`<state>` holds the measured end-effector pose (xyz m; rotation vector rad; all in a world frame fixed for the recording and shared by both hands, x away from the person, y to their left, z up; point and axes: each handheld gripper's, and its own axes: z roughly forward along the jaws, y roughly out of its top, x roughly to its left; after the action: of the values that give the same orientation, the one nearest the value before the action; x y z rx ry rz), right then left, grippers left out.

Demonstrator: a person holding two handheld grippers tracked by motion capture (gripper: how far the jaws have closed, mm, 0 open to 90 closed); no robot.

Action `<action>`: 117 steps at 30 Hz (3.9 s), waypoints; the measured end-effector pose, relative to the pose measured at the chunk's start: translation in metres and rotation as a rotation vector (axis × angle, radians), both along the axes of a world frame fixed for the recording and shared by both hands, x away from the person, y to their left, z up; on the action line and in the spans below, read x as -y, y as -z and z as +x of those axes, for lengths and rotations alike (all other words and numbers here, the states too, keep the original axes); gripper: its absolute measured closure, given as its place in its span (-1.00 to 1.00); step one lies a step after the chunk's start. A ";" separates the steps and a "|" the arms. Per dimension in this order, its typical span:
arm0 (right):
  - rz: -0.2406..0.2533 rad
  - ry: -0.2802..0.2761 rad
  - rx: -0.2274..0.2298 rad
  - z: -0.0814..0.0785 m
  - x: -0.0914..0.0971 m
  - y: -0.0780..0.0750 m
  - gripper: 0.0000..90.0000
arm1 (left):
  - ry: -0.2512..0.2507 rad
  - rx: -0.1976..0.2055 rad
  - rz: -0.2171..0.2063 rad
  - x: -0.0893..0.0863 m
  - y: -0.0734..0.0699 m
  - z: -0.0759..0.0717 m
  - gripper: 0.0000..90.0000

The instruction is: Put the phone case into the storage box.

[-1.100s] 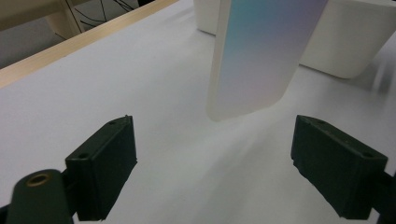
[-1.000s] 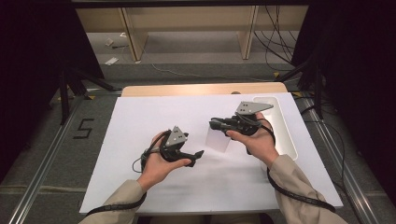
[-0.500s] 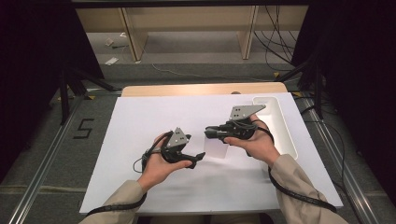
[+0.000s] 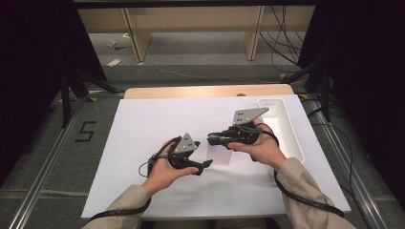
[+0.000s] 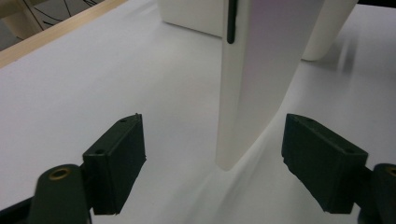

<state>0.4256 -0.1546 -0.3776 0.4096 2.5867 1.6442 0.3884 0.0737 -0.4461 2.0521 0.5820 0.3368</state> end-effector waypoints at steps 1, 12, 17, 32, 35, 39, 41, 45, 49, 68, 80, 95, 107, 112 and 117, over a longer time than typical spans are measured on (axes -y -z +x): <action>0.000 -0.004 0.002 0.000 0.000 0.000 0.78 | 0.009 -0.004 0.004 0.001 0.001 0.000 -0.51; 0.013 -0.028 -0.018 -0.001 -0.002 0.000 0.78 | 0.095 -0.020 0.023 0.006 0.011 -0.001 -0.16; 0.015 -0.031 -0.021 -0.001 -0.002 0.001 0.78 | 0.134 -0.020 0.027 0.006 0.014 0.000 0.05; 0.030 -0.065 -0.027 -0.002 -0.002 0.000 0.78 | 0.195 0.004 0.041 0.002 0.012 0.000 0.55; 0.033 -0.076 -0.024 -0.002 -0.002 0.000 0.78 | 0.209 -0.009 0.046 0.001 0.010 0.001 0.61; 0.032 -0.095 -0.025 -0.003 -0.003 -0.001 0.77 | 0.212 -0.026 0.038 0.000 0.009 0.002 0.66; 0.033 -0.100 -0.020 -0.003 -0.003 -0.001 0.77 | 0.220 -0.040 0.036 -0.001 0.008 0.002 0.68; 0.041 -0.113 -0.013 -0.003 -0.002 -0.002 0.73 | 0.208 -0.034 0.040 -0.003 0.005 0.003 0.73; 0.045 -0.133 0.018 -0.002 0.000 -0.004 0.49 | 0.220 -0.042 0.046 -0.003 0.001 0.001 0.79; 0.119 0.124 0.048 0.008 0.013 0.006 -0.58 | -0.103 -0.062 0.041 -0.018 -0.007 0.007 0.79; 0.144 0.308 0.054 0.010 0.019 0.015 -0.57 | -0.281 -0.090 0.006 -0.030 -0.009 0.012 0.79; 0.172 0.388 0.092 0.002 0.005 0.020 -0.73 | -0.295 -0.099 -0.006 -0.030 -0.009 0.012 0.79; 0.211 0.412 0.091 -0.002 -0.006 0.020 -0.80 | -0.278 -0.104 -0.007 -0.023 -0.009 0.011 0.79; 0.228 0.422 0.091 -0.003 -0.009 0.018 -0.82 | -0.270 -0.104 -0.007 -0.019 -0.009 0.010 0.79; 0.244 0.438 0.087 -0.002 -0.010 0.018 -0.83 | -0.269 -0.102 -0.005 -0.017 -0.010 0.010 0.79</action>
<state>0.4232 -0.1451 -0.3957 0.8274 2.0453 1.7599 0.3982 0.0911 -0.4362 1.9965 0.9247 0.3878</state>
